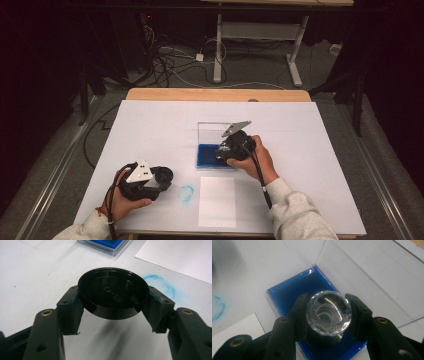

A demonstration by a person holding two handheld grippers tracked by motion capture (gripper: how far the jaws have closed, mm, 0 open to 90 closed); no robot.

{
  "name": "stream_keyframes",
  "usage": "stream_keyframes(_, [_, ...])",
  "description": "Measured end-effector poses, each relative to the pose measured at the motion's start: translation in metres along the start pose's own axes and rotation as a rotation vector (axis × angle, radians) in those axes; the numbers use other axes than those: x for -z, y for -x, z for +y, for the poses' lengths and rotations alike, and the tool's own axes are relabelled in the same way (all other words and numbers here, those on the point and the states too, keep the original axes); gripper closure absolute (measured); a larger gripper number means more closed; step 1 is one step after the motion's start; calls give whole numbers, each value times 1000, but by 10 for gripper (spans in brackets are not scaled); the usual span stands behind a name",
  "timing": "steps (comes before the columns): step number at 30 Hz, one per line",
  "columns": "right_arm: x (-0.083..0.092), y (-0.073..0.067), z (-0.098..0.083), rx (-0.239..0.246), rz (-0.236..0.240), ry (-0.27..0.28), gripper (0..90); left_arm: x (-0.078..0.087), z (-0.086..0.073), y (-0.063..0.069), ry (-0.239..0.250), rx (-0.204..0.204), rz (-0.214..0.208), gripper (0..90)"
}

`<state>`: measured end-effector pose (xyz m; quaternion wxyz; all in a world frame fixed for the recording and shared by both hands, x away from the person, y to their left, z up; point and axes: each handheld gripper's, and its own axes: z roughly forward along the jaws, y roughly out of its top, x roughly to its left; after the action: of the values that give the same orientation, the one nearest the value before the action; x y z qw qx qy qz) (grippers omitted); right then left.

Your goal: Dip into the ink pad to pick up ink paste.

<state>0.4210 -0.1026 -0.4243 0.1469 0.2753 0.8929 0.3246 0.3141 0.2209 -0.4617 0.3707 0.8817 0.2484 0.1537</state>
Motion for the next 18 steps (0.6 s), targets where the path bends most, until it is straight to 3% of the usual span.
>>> stream_keyframes(6, [8,4,-5,-33,10,56,569,-1,0,-1,-5,2,-4,369])
stream_keyframes(18, [54,6,-6,-54,-5,211,569,-1,0,-1,-4,1,-1,369])
